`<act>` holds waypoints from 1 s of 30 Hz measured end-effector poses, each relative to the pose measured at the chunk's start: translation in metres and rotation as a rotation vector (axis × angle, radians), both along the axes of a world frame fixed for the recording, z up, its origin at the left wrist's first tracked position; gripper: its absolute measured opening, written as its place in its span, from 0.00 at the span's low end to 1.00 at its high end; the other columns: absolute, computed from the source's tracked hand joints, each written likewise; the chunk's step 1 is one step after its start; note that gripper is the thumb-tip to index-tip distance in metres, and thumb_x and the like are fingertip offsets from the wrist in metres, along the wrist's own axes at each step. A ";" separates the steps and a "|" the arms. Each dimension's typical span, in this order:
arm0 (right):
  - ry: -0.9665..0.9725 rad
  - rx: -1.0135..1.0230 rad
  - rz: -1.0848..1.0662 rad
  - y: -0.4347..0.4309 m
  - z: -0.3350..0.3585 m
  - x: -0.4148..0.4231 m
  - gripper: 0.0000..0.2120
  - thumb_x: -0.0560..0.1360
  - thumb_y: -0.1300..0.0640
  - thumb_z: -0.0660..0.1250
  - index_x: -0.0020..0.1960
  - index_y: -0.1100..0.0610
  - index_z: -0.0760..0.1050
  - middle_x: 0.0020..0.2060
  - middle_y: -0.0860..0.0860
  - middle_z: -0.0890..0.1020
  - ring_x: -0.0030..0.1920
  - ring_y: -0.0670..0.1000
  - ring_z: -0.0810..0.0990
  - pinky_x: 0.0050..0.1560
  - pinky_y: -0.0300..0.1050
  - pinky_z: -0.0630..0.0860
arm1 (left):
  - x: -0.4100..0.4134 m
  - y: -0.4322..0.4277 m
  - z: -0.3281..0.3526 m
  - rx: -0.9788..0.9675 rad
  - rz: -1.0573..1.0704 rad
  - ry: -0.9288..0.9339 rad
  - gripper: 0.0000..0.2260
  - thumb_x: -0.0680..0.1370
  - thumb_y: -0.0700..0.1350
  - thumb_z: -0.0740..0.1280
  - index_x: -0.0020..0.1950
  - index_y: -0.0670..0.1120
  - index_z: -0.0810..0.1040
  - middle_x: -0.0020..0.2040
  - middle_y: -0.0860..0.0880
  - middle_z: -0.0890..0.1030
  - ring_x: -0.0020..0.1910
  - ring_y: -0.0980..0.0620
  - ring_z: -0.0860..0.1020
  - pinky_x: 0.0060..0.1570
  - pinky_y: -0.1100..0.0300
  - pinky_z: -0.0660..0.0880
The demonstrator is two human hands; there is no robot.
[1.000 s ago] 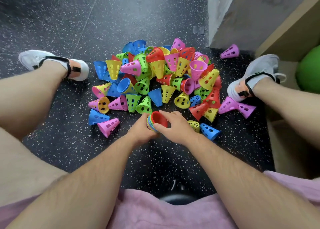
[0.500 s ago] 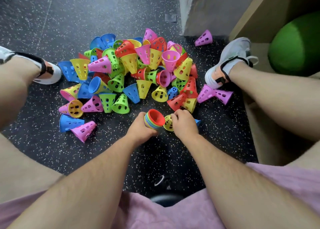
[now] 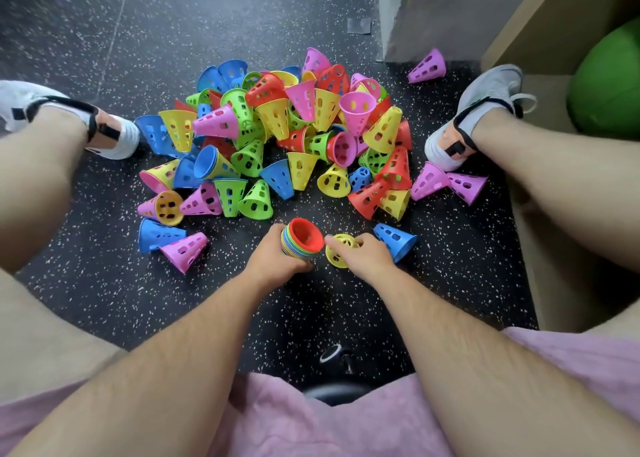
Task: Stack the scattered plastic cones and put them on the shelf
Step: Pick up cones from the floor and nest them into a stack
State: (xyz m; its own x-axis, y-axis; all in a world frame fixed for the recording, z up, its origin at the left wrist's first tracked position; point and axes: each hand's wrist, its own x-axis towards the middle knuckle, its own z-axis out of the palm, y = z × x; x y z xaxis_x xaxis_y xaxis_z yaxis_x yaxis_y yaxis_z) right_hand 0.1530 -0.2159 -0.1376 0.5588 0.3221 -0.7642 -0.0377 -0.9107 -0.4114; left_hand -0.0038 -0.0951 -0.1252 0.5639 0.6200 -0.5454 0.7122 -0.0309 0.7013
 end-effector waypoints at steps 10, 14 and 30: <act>0.157 0.099 -0.180 0.012 0.000 -0.002 0.36 0.69 0.43 0.71 0.73 0.50 0.65 0.67 0.53 0.69 0.48 0.52 0.83 0.55 0.52 0.81 | -0.008 -0.005 -0.003 -0.006 -0.028 0.012 0.31 0.66 0.43 0.82 0.62 0.52 0.70 0.51 0.52 0.80 0.50 0.52 0.81 0.52 0.54 0.78; 0.105 0.119 -0.053 0.010 0.006 -0.008 0.38 0.65 0.47 0.72 0.74 0.47 0.68 0.69 0.53 0.70 0.53 0.51 0.78 0.54 0.52 0.82 | -0.009 -0.005 -0.002 -0.007 -0.010 0.008 0.31 0.66 0.42 0.82 0.63 0.51 0.70 0.50 0.53 0.80 0.49 0.54 0.80 0.48 0.57 0.77; -0.617 0.501 0.213 0.011 0.056 0.008 0.07 0.84 0.55 0.60 0.55 0.57 0.75 0.54 0.52 0.71 0.48 0.50 0.72 0.47 0.43 0.68 | -0.012 0.001 -0.003 -0.030 0.108 -0.010 0.26 0.69 0.39 0.80 0.60 0.46 0.70 0.49 0.51 0.79 0.45 0.54 0.78 0.42 0.65 0.72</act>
